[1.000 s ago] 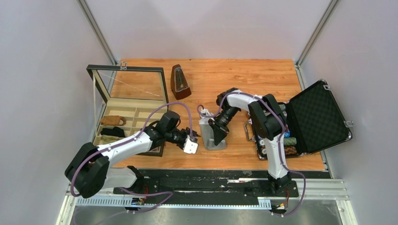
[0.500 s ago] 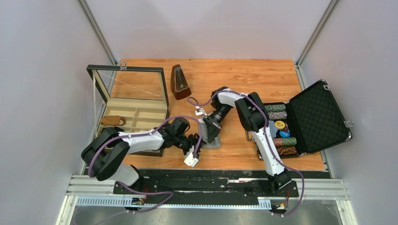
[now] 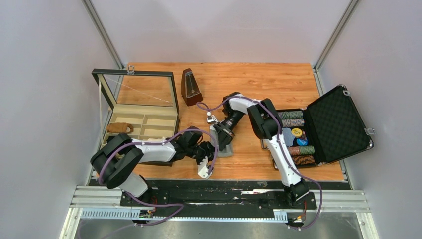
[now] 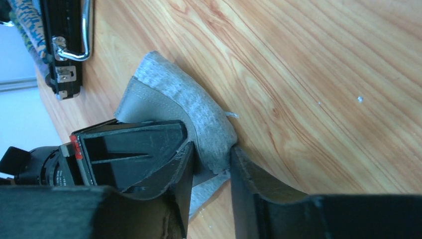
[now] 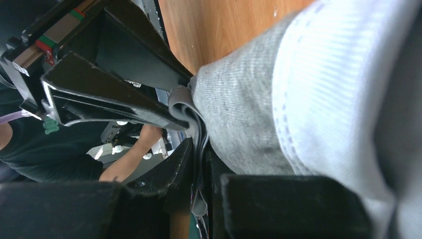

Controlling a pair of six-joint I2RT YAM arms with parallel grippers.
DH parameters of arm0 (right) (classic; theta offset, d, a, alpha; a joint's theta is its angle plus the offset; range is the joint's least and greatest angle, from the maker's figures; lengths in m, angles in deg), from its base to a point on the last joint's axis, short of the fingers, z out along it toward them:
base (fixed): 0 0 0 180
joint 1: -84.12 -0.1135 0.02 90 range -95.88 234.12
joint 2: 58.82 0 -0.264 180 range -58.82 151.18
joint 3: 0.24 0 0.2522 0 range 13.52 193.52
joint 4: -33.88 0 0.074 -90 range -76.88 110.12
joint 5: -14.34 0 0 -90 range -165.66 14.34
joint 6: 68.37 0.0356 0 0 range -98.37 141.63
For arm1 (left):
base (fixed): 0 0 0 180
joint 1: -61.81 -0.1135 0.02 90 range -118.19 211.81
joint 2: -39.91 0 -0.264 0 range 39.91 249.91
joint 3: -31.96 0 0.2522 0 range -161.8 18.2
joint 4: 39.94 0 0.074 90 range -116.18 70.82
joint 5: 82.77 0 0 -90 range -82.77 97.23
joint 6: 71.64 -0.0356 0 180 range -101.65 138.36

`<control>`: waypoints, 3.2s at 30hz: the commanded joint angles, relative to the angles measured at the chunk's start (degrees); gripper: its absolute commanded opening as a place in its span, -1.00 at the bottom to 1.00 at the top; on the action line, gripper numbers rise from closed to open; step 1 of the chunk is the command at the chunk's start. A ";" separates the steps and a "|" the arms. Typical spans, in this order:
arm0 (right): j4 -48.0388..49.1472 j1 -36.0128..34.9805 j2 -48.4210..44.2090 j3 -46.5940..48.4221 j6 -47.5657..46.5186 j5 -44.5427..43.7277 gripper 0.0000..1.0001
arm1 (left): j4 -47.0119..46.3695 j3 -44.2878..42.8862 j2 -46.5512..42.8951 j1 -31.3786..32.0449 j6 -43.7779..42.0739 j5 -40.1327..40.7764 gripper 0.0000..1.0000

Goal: Roll the underwear
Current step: Roll the underwear to the center of the board.

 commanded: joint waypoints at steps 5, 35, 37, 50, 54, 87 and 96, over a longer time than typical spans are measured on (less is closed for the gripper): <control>11.45 0.90 0.95 -2.70 3.48 1.14 -0.56 | 16.45 -7.49 6.22 1.26 -3.07 1.72 -0.77; 89.64 -2.10 -76.48 -76.79 -22.05 -17.05 0.51 | 55.38 -38.37 20.40 -7.34 -0.17 -17.75 -1.00; 90.35 -3.20 -77.04 -78.33 -23.69 -16.25 0.48 | 55.98 -39.07 20.79 -7.68 0.00 -18.30 -1.00; 102.92 -7.47 -67.82 -80.23 -20.26 -20.27 0.33 | 55.48 -40.09 21.46 -8.46 0.27 -20.12 -1.00; 103.93 -7.90 -64.79 -79.14 -19.99 -22.08 0.25 | 55.52 -39.89 21.25 -8.68 -0.07 -20.28 -1.00; 81.17 -9.53 -60.51 -69.01 -8.68 -26.66 -0.74 | 52.50 -33.38 14.95 -10.84 6.84 -20.17 -1.00; 54.43 -4.70 -49.95 -54.79 -2.83 -17.57 -0.84 | 52.85 -34.00 10.97 -11.37 27.99 -23.99 -1.00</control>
